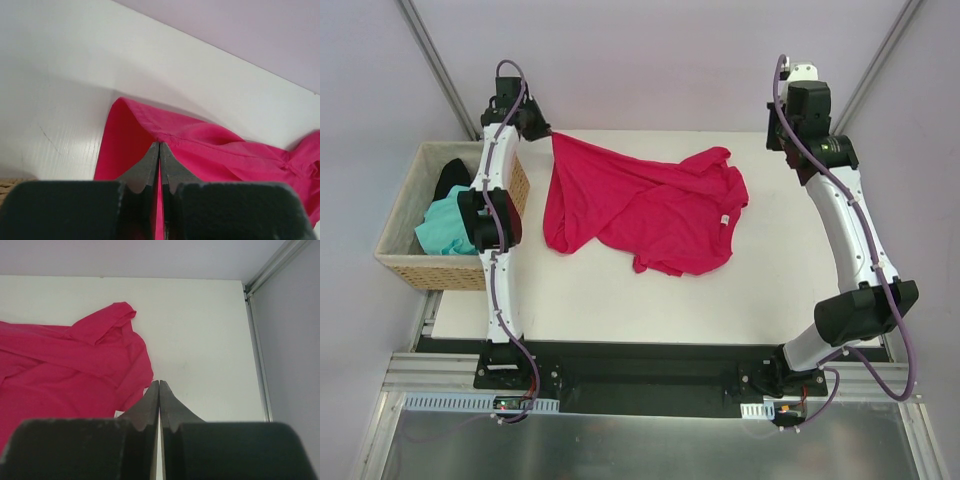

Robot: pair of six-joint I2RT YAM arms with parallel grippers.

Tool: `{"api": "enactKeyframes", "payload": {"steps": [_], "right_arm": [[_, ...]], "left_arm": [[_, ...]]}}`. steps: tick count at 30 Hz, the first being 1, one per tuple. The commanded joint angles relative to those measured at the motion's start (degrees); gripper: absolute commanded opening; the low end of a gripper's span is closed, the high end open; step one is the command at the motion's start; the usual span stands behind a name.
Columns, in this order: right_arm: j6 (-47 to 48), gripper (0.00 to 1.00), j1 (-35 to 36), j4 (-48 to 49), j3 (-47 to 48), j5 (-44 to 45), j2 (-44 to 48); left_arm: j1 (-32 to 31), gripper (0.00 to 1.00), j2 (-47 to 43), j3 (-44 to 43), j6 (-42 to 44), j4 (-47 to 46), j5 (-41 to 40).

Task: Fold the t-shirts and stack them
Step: Flatten out the tshirt

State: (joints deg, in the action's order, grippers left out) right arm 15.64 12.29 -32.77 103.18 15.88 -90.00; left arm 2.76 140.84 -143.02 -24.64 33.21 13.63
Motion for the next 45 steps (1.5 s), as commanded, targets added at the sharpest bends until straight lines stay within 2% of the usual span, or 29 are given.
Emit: {"api": "enactKeyframes", "payload": {"steps": [1, 2, 3, 4, 6, 7, 8, 10, 11, 15, 18, 20, 21, 22, 24, 29, 30, 31, 32, 33, 34, 35, 36, 37, 39, 41, 42, 43, 45], "right_arm": [[-0.3, 0.01, 0.6, -2.3, 0.4, 2.5, 1.9], [-0.2, 0.01, 0.8, -2.8, 0.4, 2.9, 1.8], [-0.1, 0.01, 0.7, -3.1, 0.5, 3.0, 1.8], [0.0, 0.01, 0.7, -3.5, 1.0, 3.3, 1.8], [0.2, 0.01, 0.7, -4.6, 1.5, 3.5, 1.5], [0.2, 0.01, 0.8, -4.8, 1.5, 3.5, 1.4], [0.2, 0.01, 0.9, -5.1, 1.4, 3.5, 1.3], [0.0, 0.01, 0.7, -5.1, 1.2, 3.4, 1.1], [-0.2, 0.01, 0.8, -5.0, 0.9, 3.0, 0.9], [-2.4, 0.01, 1.2, -2.8, -1.6, 2.1, 0.6], [-4.3, 0.03, 1.2, -1.7, -3.1, 1.8, 0.0], [-5.3, 0.41, 1.2, -0.2, -4.2, 1.4, -0.1], [-5.5, 0.56, 1.2, 0.3, -5.3, 1.3, -0.1], [-6.1, 0.7, 1.2, 1.1, -5.8, 1.0, -0.3], [-6.6, 0.96, 1.2, 1.7, -7.0, 1.3, -0.2], [-6.9, 0.96, 1.2, 3.2, -9.2, -1.1, -0.6], [-7.3, 0.67, 1.0, 3.2, -9.6, -1.6, -0.8], [-7.6, 0.51, 0.8, 3.0, -10.2, -3.4, -1.1], [-8.8, 0.41, 0.7, 2.8, -10.6, -3.9, -1.4], [-9.4, 0.25, 0.6, 2.7, -11.1, -4.2, -1.7], [-10.4, 0.18, 0.5, 2.1, -11.7, -4.1, -1.7], [-11.4, 0.06, 0.5, 1.6, -12.4, -3.9, -2.1], [-14.1, 0.01, 0.3, 1.1, -12.7, -3.3, -2.3], [-15.4, 0.01, 0.1, -0.7, -13.0, -1.5, -2.5], [-19.1, 0.01, -0.2, -2.0, -14.6, 1.4, -2.1], [-18.4, 0.02, -0.8, -2.6, -16.4, 0.6, -1.4], [-16.4, 0.29, -0.9, -2.5, -17.0, -0.8, -0.7], [-15.9, 0.5, -0.9, -1.3, -18.3, -2.1, -0.1], [-13.4, 0.72, -0.9, 1.0, -22.8, -4.9, 2.7]], "left_arm": [[0.7, 0.0, 2.2, -1.6, -3.1, -3.5, 2.5], [0.7, 0.02, 2.4, -1.6, -3.3, -4.3, 2.6], [0.7, 0.09, 2.8, -1.6, -3.7, -4.5, 2.9], [0.7, 0.31, 3.3, -1.6, -4.0, -4.7, 3.2], [0.7, 0.38, 3.7, -1.6, -4.5, -5.5, 4.3], [0.8, 0.6, 4.0, -1.6, -4.7, -5.7, 4.9], [0.8, 0.68, 4.0, -1.4, -4.8, -5.8, 5.5], [0.8, 0.71, 3.1, -0.6, -5.1, -5.8, 6.8], [0.8, 0.71, 2.5, 0.9, -5.1, -5.8, 7.2], [0.3, 0.49, -2.7, 7.4, -2.4, -5.7, 8.7], [-0.3, 0.43, -8.5, 14.3, -0.3, -5.6, 9.3], [-1.0, 0.38, -13.6, 20.2, 0.6, -5.5, 9.3], [-1.4, 0.28, -15.4, 22.3, 1.6, -5.4, 9.1], [-2.6, 0.25, -18.8, 24.3, 2.2, -5.2, 8.7], [-4.2, 0.24, -22.4, 30.1, 3.8, -5.0, 7.5], [-10.9, 0.24, -33.6, 42.5, 6.5, -4.0, 3.1], [-11.9, 0.21, -34.9, 43.9, 6.6, -4.0, 1.9], [-12.8, 0.13, -37.4, 46.9, 6.6, -3.9, 1.1], [-14.3, 0.11, -38.5, 48.3, 6.5, -3.9, 0.4], [-15.0, 0.1, -39.6, 49.7, 6.5, -3.9, 0.0], [-15.4, 0.09, -41.3, 52.2, 6.5, -3.9, -0.9], [-16.1, 0.09, -42.0, 53.5, 6.5, -3.9, -1.1], [-16.2, 0.09, -42.8, 54.9, 6.5, -3.9, -1.1], [-16.3, 0.11, -44.3, 57.6, 6.5, -4.0, -1.0], [-16.4, 0.21, -47.1, 60.0, 7.1, -4.2, -1.2], [-16.4, 0.29, -48.9, 62.9, 8.1, -4.4, -2.7], [-16.4, 0.36, -50.6, 63.6, 8.3, -4.5, -3.2], [-16.4, 0.43, -51.4, 64.9, 8.6, -4.6, -3.6], [-16.4, 0.58, -52.9, 66.0, 9.0, -4.6, -4.2]]}}
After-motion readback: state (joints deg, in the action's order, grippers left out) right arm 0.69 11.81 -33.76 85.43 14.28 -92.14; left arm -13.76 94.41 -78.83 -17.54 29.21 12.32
